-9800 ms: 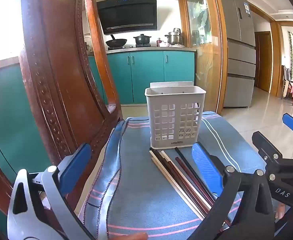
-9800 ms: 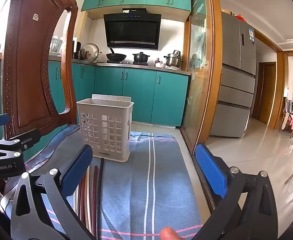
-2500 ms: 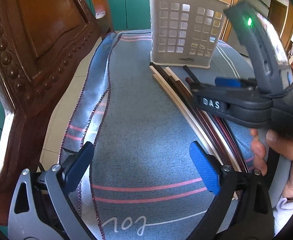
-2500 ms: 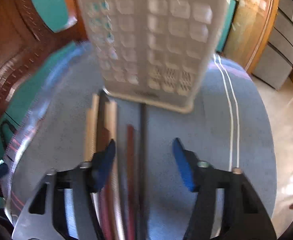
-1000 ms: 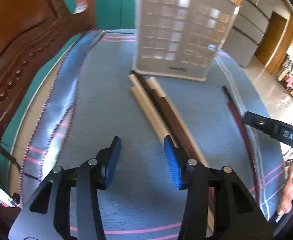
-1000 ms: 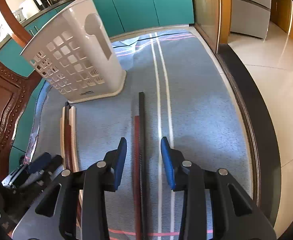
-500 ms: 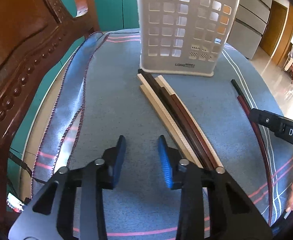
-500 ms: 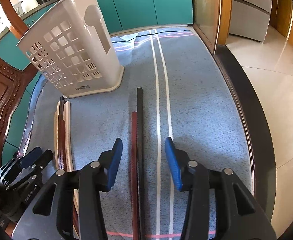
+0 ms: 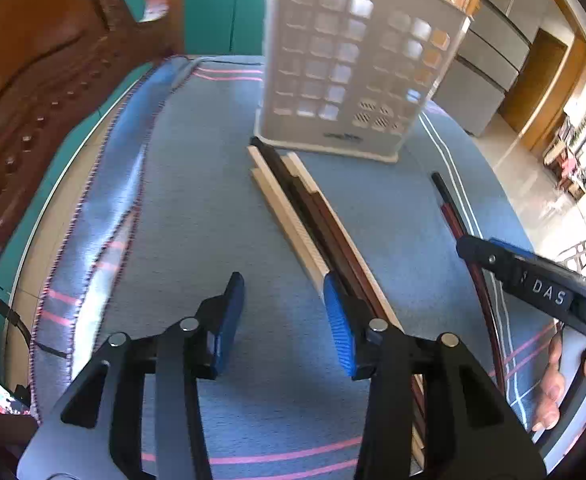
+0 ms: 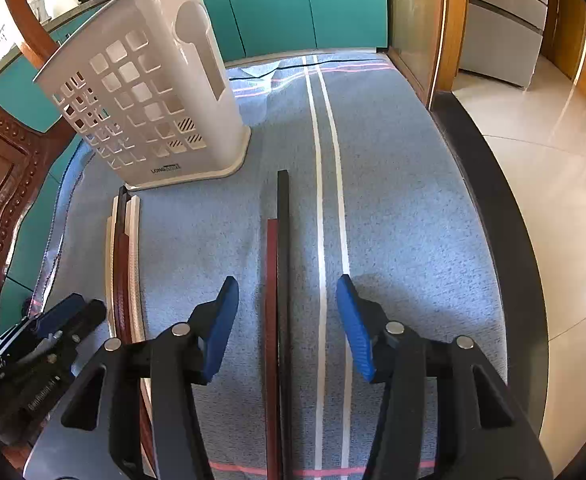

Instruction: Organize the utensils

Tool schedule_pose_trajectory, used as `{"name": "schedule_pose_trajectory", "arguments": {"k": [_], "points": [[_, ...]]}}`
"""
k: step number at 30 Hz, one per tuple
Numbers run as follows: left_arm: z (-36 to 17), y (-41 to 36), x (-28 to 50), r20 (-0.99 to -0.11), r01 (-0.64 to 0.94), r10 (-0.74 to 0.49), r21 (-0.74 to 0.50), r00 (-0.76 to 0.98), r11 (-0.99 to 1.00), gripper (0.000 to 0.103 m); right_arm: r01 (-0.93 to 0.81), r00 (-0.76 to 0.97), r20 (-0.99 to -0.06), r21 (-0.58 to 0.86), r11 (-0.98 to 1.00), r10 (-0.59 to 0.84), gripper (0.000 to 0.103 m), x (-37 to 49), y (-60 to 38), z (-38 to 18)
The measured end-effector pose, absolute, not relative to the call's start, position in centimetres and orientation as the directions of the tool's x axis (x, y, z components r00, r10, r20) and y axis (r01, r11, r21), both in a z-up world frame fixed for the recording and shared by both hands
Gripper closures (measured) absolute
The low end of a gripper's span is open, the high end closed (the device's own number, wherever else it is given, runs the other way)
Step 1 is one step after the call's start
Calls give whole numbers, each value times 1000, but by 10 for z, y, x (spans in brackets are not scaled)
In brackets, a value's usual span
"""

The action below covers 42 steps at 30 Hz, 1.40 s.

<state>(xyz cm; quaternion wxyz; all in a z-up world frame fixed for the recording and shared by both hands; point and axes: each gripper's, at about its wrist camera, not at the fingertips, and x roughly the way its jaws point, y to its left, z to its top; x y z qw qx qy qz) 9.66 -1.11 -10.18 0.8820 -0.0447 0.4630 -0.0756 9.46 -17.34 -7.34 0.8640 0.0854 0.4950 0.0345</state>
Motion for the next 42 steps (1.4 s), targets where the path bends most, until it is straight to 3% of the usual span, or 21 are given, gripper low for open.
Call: {"name": "schedule_pose_trajectory", "arguments": {"k": [7, 16, 18, 22, 24, 36, 42], "points": [[-103, -28, 99, -807, 133, -180, -127, 562, 983, 61, 20, 507, -851, 173, 985, 139, 47, 95, -172, -74], [-103, -14, 98, -816, 119, -192, -151, 545, 981, 83, 19, 506, -852, 164, 986, 133, 46, 94, -171, -74], [-102, -12, 97, -815, 128, -211, -168, 540, 977, 93, 17, 505, -852, 164, 986, 133, 45, 95, -171, -75], [-101, -13, 95, -812, 138, -212, -163, 543, 977, 93, 16, 505, -853, 160, 987, 130, 45, 95, -171, -75], [-98, -12, 94, -807, 141, -221, -171, 547, 975, 99, 15, 505, -854, 158, 987, 129, 44, 95, -170, -75], [-88, -12, 84, -792, 136, -173, -115, 585, 984, 99, 11, 520, -844, 163, 987, 133, 44, 94, -169, -73], [-99, -18, 86, -818, 139, -149, -84, 556, 987, 77, -8, 525, -843, 135, 991, 119, 44, 93, -162, -72]]}}
